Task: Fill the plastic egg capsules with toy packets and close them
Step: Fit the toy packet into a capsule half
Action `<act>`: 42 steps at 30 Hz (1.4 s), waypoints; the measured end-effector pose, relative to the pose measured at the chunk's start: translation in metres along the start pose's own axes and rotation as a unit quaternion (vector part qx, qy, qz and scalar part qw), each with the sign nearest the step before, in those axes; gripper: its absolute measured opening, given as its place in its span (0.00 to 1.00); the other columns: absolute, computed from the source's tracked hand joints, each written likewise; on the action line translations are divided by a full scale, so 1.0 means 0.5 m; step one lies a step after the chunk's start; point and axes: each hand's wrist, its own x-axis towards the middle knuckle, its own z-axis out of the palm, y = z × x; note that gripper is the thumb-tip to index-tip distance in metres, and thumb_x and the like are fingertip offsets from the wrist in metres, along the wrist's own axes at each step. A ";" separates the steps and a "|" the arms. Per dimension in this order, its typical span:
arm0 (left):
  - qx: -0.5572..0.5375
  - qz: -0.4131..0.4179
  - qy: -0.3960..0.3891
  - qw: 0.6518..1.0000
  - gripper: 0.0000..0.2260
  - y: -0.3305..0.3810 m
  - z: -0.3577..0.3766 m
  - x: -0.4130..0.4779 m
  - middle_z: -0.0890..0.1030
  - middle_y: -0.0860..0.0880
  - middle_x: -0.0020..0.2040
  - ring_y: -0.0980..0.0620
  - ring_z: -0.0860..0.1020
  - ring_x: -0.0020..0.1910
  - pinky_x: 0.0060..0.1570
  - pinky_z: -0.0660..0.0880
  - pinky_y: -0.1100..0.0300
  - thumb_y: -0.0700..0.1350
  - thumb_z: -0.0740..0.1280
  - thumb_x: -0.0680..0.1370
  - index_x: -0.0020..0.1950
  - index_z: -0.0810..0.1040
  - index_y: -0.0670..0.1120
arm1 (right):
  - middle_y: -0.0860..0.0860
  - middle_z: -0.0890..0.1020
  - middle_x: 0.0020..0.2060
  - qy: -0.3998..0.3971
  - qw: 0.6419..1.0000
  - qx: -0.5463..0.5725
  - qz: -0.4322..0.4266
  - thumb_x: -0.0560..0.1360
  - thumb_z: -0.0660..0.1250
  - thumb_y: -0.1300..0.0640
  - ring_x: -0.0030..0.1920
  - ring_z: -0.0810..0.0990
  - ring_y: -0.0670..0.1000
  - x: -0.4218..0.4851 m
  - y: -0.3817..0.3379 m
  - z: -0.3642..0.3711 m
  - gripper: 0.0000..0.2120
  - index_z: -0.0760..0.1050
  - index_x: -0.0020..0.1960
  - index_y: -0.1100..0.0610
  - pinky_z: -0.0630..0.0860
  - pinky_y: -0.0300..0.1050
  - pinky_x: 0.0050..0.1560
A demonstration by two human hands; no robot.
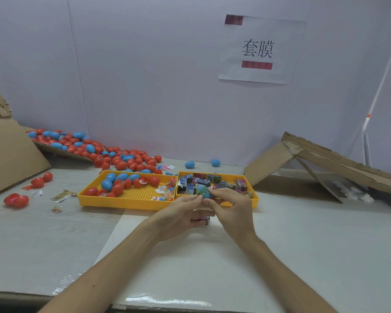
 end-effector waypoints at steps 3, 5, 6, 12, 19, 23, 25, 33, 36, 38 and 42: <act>0.002 0.005 -0.010 1.000 0.18 0.000 0.000 0.002 0.79 0.45 0.69 0.46 0.77 0.68 0.66 0.71 0.50 0.55 0.64 0.83 0.67 0.76 0.45 | 0.42 0.84 0.49 -0.010 1.000 -0.001 -0.006 0.70 0.79 0.60 0.51 0.82 0.42 0.000 0.002 -0.001 0.14 0.84 0.56 0.57 0.79 0.37 0.51; -0.014 0.008 -0.013 1.000 0.21 0.001 -0.003 0.003 0.78 0.45 0.70 0.46 0.77 0.69 0.65 0.71 0.50 0.56 0.65 0.82 0.70 0.74 0.44 | 0.42 0.84 0.50 -0.009 1.000 -0.008 -0.013 0.71 0.77 0.61 0.52 0.81 0.40 0.000 0.004 0.000 0.15 0.83 0.57 0.55 0.78 0.36 0.52; -0.025 0.010 -0.011 1.000 0.23 0.002 -0.005 0.002 0.78 0.45 0.70 0.46 0.77 0.69 0.65 0.71 0.51 0.57 0.65 0.82 0.71 0.74 0.45 | 0.42 0.84 0.51 -0.006 1.000 -0.013 -0.017 0.71 0.76 0.63 0.53 0.81 0.39 0.000 0.005 0.000 0.16 0.83 0.58 0.54 0.77 0.36 0.52; -0.051 0.048 0.071 0.995 0.19 0.000 -0.014 0.009 0.83 0.45 0.62 0.45 0.82 0.61 0.57 0.80 0.56 0.53 0.69 0.80 0.67 0.79 0.45 | 0.44 0.82 0.55 -0.046 0.997 -0.009 -0.065 0.70 0.73 0.71 0.58 0.79 0.39 0.002 0.003 0.001 0.20 0.83 0.57 0.54 0.75 0.32 0.54; -0.073 0.074 0.088 0.991 0.16 -0.001 -0.019 0.010 0.83 0.41 0.62 0.42 0.82 0.61 0.53 0.80 0.59 0.43 0.70 0.79 0.68 0.80 0.44 | 0.45 0.85 0.51 -0.049 0.968 0.175 0.174 0.78 0.71 0.59 0.49 0.85 0.46 0.009 -0.008 -0.003 0.10 0.81 0.58 0.49 0.81 0.38 0.44; -0.054 0.086 0.089 0.991 0.17 -0.005 -0.019 0.013 0.83 0.40 0.62 0.43 0.82 0.61 0.52 0.80 0.59 0.41 0.71 0.77 0.66 0.81 0.45 | 0.51 0.87 0.45 -0.089 0.926 0.249 0.270 0.78 0.70 0.52 0.42 0.87 0.55 0.016 -0.008 -0.010 0.07 0.83 0.53 0.52 0.83 0.46 0.38; -0.041 0.093 0.099 0.990 0.18 -0.005 -0.020 0.015 0.83 0.41 0.61 0.43 0.82 0.61 0.54 0.80 0.57 0.42 0.73 0.75 0.65 0.81 0.45 | 0.50 0.87 0.46 -0.090 0.912 0.273 0.291 0.73 0.72 0.49 0.43 0.87 0.55 0.019 -0.013 -0.013 0.11 0.83 0.52 0.53 0.83 0.45 0.39; -0.036 0.099 0.121 0.987 0.19 -0.011 -0.026 0.022 0.84 0.39 0.59 0.40 0.83 0.59 0.57 0.81 0.55 0.41 0.74 0.72 0.62 0.80 0.37 | 0.53 0.87 0.45 -0.082 0.893 0.315 0.311 0.71 0.76 0.63 0.47 0.87 0.52 0.018 -0.003 -0.016 0.07 0.85 0.48 0.59 0.82 0.40 0.44; -0.040 0.104 0.115 0.987 0.19 -0.013 -0.024 0.023 0.84 0.38 0.58 0.40 0.83 0.59 0.57 0.81 0.55 0.40 0.73 0.72 0.62 0.80 0.36 | 0.53 0.87 0.46 -0.086 0.897 0.309 0.305 0.71 0.76 0.64 0.47 0.87 0.51 0.018 -0.002 -0.017 0.08 0.85 0.49 0.60 0.81 0.38 0.45; -0.038 0.106 0.119 0.987 0.19 -0.013 -0.023 0.023 0.84 0.39 0.58 0.40 0.83 0.59 0.57 0.81 0.55 0.39 0.73 0.72 0.62 0.80 0.36 | 0.52 0.87 0.47 -0.086 0.899 0.304 0.304 0.71 0.76 0.64 0.48 0.87 0.51 0.018 0.001 -0.018 0.08 0.85 0.50 0.59 0.81 0.38 0.45; -0.020 0.124 0.157 0.980 0.14 -0.016 -0.023 0.026 0.84 0.39 0.58 0.42 0.84 0.58 0.58 0.81 0.53 0.37 0.73 0.74 0.60 0.81 0.38 | 0.51 0.87 0.49 -0.070 0.907 0.286 0.301 0.73 0.76 0.64 0.49 0.87 0.53 0.016 -0.003 -0.012 0.10 0.84 0.53 0.56 0.83 0.42 0.46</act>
